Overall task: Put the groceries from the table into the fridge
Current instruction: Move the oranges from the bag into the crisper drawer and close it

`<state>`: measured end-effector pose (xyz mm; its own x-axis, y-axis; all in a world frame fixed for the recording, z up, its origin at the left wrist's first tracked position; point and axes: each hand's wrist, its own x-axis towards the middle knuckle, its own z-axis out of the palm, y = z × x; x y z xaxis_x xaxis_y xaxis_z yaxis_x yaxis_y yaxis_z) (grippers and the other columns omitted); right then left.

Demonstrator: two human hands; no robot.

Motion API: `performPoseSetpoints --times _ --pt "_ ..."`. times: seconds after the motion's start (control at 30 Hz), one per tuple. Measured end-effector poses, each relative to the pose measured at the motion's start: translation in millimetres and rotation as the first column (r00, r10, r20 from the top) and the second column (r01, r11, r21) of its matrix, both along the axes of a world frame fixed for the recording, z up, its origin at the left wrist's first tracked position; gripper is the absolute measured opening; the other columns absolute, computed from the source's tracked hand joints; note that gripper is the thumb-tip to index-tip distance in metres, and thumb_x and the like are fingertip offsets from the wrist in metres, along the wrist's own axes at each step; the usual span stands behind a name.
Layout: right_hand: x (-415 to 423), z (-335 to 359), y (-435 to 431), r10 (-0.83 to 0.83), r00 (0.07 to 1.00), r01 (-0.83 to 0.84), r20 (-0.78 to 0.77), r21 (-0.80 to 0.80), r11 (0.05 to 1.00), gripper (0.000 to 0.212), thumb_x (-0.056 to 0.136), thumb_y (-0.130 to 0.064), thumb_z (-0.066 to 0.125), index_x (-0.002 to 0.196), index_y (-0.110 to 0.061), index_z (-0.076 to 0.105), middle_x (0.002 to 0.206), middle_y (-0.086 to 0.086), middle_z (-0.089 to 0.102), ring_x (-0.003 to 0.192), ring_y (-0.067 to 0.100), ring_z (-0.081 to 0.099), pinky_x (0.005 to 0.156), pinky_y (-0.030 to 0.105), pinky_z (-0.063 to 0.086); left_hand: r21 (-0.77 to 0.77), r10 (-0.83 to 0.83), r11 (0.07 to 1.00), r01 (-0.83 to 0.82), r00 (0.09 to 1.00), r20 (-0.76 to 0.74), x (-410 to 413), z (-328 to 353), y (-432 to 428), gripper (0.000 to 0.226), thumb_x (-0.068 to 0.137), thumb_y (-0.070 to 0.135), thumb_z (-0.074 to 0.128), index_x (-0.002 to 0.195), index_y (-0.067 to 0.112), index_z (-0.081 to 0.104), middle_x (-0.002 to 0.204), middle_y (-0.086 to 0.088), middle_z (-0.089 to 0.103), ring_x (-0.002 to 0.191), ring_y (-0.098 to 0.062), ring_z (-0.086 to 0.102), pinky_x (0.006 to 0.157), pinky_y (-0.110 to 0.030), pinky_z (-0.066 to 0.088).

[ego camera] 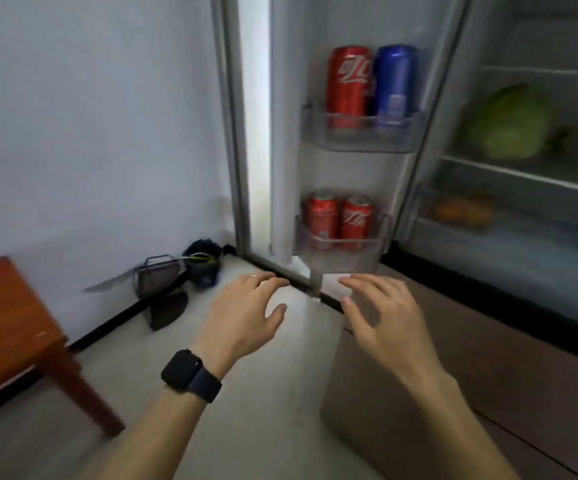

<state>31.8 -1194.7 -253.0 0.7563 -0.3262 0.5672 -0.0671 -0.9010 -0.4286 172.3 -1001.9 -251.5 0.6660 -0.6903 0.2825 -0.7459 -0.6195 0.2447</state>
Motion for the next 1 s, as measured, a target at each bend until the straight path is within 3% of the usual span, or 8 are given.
performPoseSetpoints --times 0.17,0.3,0.47,0.67,1.0 --pt "43 -38 125 0.261 0.944 -0.254 -0.204 0.058 0.965 0.032 0.097 -0.042 0.057 0.127 -0.038 0.065 0.128 -0.018 0.061 0.125 0.009 0.047 0.106 0.030 0.041 0.047 0.313 0.950 -0.310 0.943 -0.110 -7 -46 170 0.046 0.096 0.046 0.051 0.141 0.037 0.048 0.145 0.010 0.048 0.134 -0.013 0.041 0.107 -0.033 0.041" --pt "79 -60 220 0.448 0.843 -0.448 -0.298 0.072 0.891 0.034 0.098 -0.044 0.055 0.130 -0.040 0.062 0.132 -0.018 0.059 0.129 0.009 0.042 0.106 0.025 0.035 0.059 0.495 0.867 -0.495 0.842 -0.214 -17 -65 282 0.044 0.096 0.046 0.052 0.140 0.039 0.048 0.143 0.011 0.049 0.133 -0.011 0.041 0.107 -0.033 0.041" --pt "132 -73 320 0.592 0.716 -0.606 -0.369 0.091 0.790 0.036 0.098 -0.045 0.053 0.133 -0.039 0.060 0.134 -0.017 0.058 0.129 0.013 0.043 0.107 0.033 0.042 0.085 0.667 0.738 -0.670 0.704 -0.245 -13 -81 387 0.044 0.097 0.043 0.053 0.140 0.036 0.048 0.147 0.008 0.047 0.138 -0.013 0.039 0.113 -0.038 0.038" --pt "219 -83 411 0.661 0.629 -0.698 -0.408 0.076 0.712 0.036 0.098 -0.045 0.052 0.133 -0.039 0.059 0.134 -0.015 0.059 0.128 0.015 0.045 0.101 0.033 0.043 0.104 0.765 0.630 -0.769 0.593 -0.253 33 -101 482 0.044 0.097 0.041 0.053 0.140 0.036 0.048 0.144 0.008 0.048 0.134 -0.013 0.042 0.108 -0.034 0.040" --pt "386 -85 523 0.739 0.465 -0.797 -0.487 0.133 0.589 0.044 0.098 -0.045 0.052 0.141 -0.034 0.051 0.142 -0.010 0.054 0.132 0.018 0.045 0.105 0.034 0.041 0.156 0.856 0.508 -0.847 0.477 -0.198 170 -93 592 0.044 0.096 0.038 0.056 0.140 0.033 0.051 0.142 0.007 0.052 0.128 -0.016 0.049 0.100 -0.032 0.045"
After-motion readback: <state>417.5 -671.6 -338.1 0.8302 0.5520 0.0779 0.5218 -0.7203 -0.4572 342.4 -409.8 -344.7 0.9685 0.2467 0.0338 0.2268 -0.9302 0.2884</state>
